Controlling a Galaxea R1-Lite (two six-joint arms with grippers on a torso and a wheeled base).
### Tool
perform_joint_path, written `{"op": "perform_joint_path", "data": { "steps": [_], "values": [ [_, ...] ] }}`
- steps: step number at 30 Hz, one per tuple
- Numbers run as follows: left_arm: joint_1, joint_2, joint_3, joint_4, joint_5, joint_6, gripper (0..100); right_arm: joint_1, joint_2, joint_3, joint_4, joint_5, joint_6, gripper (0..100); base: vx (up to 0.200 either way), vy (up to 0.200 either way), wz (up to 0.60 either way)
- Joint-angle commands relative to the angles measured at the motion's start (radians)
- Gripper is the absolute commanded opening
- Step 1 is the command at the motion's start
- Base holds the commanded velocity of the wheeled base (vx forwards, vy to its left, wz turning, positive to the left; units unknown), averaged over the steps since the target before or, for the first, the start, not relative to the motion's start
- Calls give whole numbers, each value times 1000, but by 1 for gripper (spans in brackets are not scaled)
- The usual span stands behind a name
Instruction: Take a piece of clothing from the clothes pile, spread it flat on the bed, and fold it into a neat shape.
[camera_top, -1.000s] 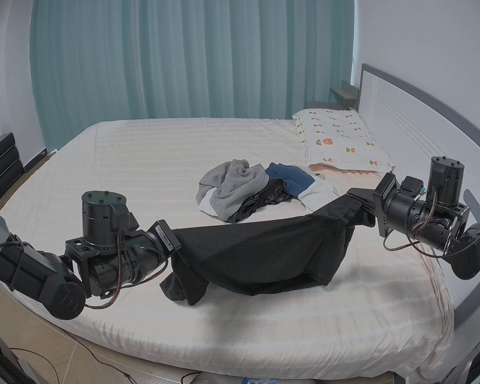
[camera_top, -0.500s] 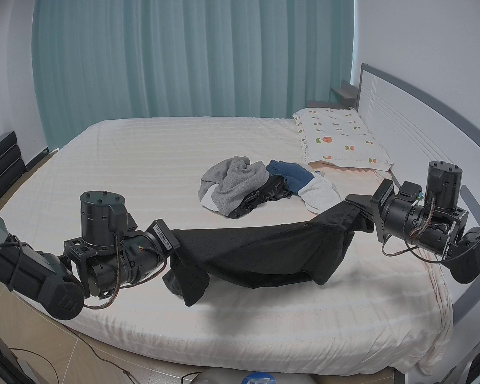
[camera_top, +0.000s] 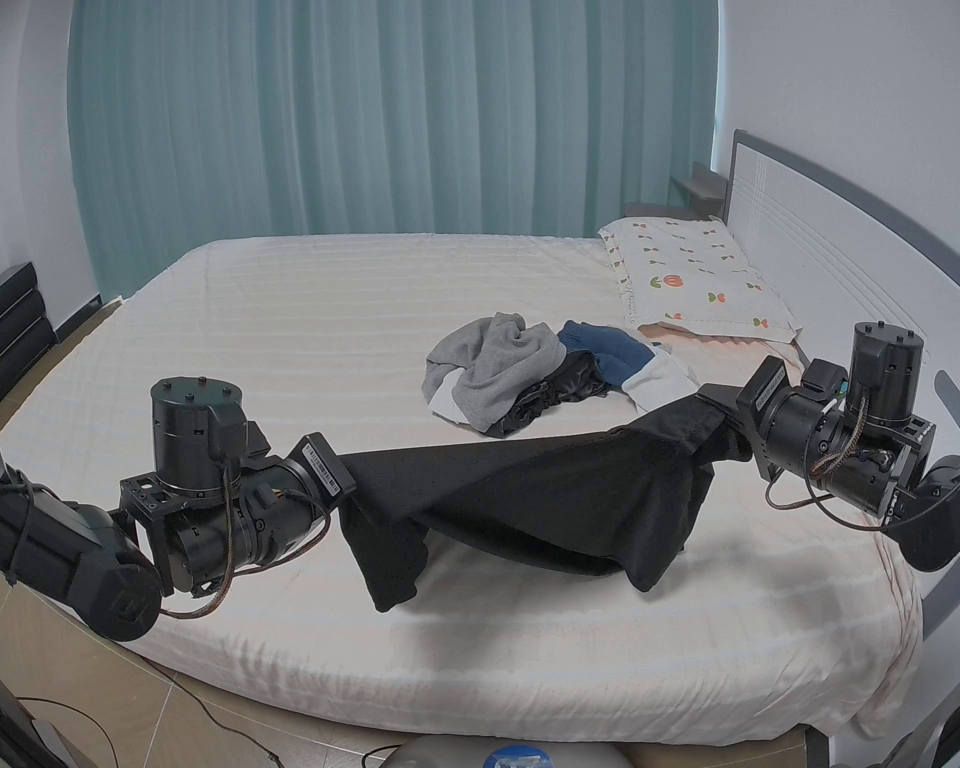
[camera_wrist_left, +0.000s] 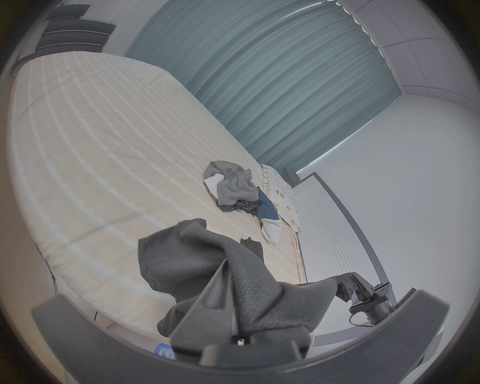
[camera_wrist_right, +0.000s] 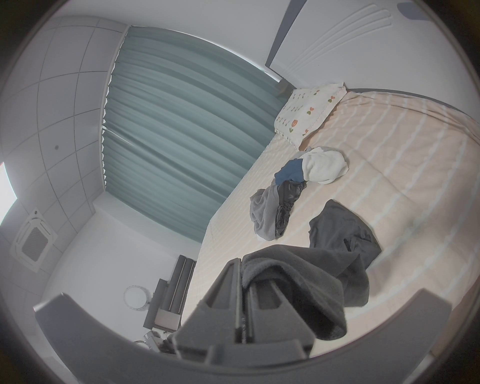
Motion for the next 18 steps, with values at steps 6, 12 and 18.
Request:
{"op": "perform_joint_path", "data": {
  "steps": [6, 12, 18],
  "values": [
    [0, -26, 0, 0, 1, 1, 0, 10, 15, 16, -126, -29, -6, 0, 0, 200, 0],
    [1, -26, -2, 0, 1, 1, 0, 12, 24, 36, -199, -31, -11, 0, 0, 200, 0],
    [6, -35, -2, 0, 1, 2, 0, 10, 16, 45, -227, -29, -11, 0, 0, 200, 0]
  ]
}}
